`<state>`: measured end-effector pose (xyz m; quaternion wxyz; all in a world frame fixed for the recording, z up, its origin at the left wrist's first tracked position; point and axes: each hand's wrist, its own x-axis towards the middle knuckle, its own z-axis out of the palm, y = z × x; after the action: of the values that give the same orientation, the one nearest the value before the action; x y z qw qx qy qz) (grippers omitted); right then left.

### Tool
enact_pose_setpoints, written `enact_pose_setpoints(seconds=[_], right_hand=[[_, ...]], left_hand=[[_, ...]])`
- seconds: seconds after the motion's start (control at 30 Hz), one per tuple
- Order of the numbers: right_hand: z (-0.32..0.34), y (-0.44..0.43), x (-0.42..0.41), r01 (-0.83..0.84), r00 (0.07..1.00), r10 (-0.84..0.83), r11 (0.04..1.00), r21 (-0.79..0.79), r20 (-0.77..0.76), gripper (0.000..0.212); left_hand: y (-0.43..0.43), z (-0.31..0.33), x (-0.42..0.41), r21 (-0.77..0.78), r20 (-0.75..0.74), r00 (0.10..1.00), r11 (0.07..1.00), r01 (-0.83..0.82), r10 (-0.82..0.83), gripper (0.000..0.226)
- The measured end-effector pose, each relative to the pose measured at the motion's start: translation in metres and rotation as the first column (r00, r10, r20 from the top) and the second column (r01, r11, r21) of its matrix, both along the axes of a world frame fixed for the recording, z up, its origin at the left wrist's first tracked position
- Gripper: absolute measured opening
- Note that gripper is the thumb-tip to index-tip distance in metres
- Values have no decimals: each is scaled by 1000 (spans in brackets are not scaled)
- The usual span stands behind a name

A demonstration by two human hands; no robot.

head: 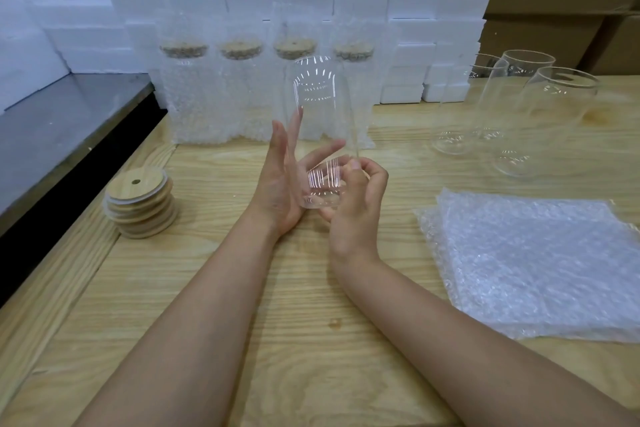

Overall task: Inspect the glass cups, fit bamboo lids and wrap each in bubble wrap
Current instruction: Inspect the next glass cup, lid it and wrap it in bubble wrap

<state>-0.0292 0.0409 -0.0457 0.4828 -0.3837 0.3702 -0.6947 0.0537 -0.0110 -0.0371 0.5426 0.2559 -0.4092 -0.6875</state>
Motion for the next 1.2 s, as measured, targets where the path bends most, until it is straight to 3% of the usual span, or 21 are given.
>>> enact_pose_setpoints(seconds=[0.1, 0.17, 0.27, 0.43, 0.6, 0.7, 0.93, 1.1, 1.2], right_hand=[[3, 0, 1, -46, 988, 41, 998, 36, 147, 4], [5, 1, 2, -49, 986, 37, 996, 69, 163, 6], [3, 1, 4, -14, 998, 6, 994, 108, 69, 8], [0, -2, 1, 147, 979, -131, 985, 93, -156, 5], [5, 2, 1, 175, 942, -178, 984, -35, -283, 52], [3, 3, 4, 166, 916, -178, 984, -64, -359, 70], [-1, -3, 1, 175, 910, -188, 982, -67, -370, 62], [-2, -5, -1, 146, 964, -145, 989, -13, -225, 44], [-1, -5, -1, 118, 985, -120, 993, -17, -125, 29]], left_hand=[[1, 0, 1, -14, 47, 999, 1000, 18, -17, 107], [1, -1, 2, -20, 66, 998, 1000, 4, -3, 102], [2, 0, 3, -9, 74, 997, 1000, -30, 31, 94], [2, -1, 5, 28, 90, 991, 994, -103, 101, 53], [-1, -2, 4, -26, 93, 987, 992, -126, 127, 87], [-3, -4, 3, -39, 23, 994, 993, -110, 110, 90], [0, -2, -2, -67, 39, 990, 989, -134, 137, 97], [0, 0, 1, -45, 91, 986, 990, -135, 139, 112], [2, 1, 1, -40, 88, 991, 995, -95, 98, 104]])
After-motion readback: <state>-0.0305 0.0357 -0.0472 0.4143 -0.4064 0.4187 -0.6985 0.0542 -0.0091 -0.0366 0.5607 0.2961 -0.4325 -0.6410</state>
